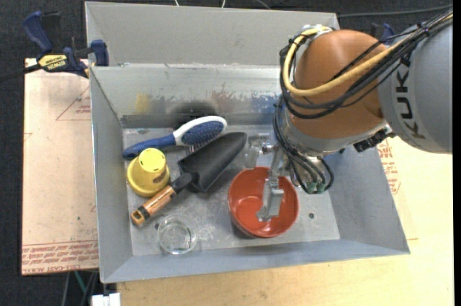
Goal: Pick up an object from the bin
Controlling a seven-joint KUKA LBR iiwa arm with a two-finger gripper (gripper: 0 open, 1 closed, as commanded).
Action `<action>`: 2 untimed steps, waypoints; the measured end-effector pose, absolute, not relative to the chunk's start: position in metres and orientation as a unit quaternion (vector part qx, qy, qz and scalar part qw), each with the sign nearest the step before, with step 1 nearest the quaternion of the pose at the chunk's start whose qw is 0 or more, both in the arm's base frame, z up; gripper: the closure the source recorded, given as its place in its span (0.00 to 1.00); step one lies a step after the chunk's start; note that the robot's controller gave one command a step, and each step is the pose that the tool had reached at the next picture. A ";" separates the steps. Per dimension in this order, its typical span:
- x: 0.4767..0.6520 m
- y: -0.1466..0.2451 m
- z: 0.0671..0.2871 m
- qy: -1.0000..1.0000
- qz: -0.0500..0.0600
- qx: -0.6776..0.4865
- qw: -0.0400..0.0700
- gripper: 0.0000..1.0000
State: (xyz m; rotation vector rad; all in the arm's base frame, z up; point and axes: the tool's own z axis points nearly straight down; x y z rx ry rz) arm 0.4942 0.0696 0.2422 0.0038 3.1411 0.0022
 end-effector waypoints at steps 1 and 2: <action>0.483 0.073 0.140 0.999 0.001 -0.047 0.002 0.00; 0.497 0.058 0.117 0.998 0.001 -0.056 0.005 1.00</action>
Offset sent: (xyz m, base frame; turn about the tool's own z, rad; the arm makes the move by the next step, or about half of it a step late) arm 0.0033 -0.0110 -0.1249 -0.1184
